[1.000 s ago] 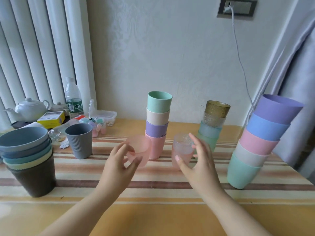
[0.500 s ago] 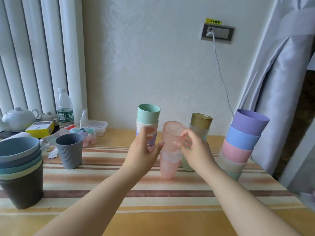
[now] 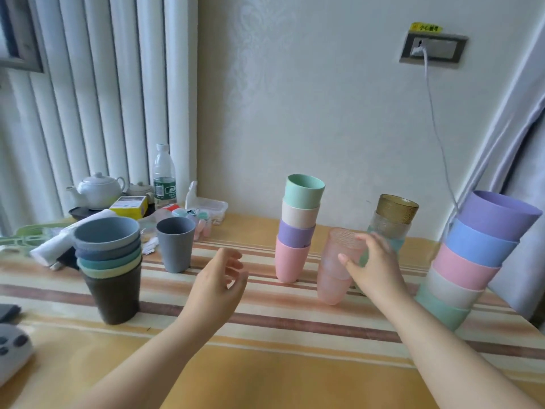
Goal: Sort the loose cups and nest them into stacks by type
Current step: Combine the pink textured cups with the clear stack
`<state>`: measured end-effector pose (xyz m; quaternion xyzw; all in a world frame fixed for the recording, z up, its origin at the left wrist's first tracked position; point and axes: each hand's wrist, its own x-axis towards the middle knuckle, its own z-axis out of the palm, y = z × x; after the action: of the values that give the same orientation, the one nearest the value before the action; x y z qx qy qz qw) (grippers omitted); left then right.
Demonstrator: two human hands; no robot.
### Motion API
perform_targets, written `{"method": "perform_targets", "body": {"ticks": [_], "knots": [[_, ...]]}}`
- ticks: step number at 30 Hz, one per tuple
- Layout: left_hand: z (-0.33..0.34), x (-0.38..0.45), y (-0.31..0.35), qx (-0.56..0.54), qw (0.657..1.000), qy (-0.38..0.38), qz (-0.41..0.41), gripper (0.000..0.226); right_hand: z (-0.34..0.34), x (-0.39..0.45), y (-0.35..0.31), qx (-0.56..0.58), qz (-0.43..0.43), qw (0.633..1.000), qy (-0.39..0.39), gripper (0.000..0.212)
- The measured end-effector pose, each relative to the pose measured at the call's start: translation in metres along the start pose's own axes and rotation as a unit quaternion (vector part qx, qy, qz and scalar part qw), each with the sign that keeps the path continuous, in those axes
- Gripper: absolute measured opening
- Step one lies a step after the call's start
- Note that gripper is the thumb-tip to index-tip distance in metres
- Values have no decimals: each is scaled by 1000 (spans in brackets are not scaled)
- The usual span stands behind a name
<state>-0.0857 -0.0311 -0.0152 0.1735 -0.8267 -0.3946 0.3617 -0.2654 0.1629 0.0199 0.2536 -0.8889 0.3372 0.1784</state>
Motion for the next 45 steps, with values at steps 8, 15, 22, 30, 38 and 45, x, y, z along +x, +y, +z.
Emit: {"method": "perform_targets", "body": {"ticks": [8, 15, 22, 30, 38, 45], "knots": [[-53, -17, -17, 54, 998, 11, -4, 14, 57, -36, -111, 96, -215, 971, -50, 33], [-102, -42, -47, 71, 995, 68, -12, 16, 154, -26, -202, 86, -223, 934, -265, 53], [-136, -55, -65, 103, 990, 95, -37, 15, 192, -17, -229, 24, -184, 952, -244, 26], [-151, -55, -68, 101, 969, 207, -84, 40, 115, -6, -243, 119, -244, 960, -63, 17], [-154, -17, -71, -32, 976, 137, -165, 103, 51, -26, -294, 197, -353, 911, -81, 13], [-148, -9, -85, -80, 979, 95, -163, 86, 93, -41, -295, 129, -339, 907, -215, 19]]}}
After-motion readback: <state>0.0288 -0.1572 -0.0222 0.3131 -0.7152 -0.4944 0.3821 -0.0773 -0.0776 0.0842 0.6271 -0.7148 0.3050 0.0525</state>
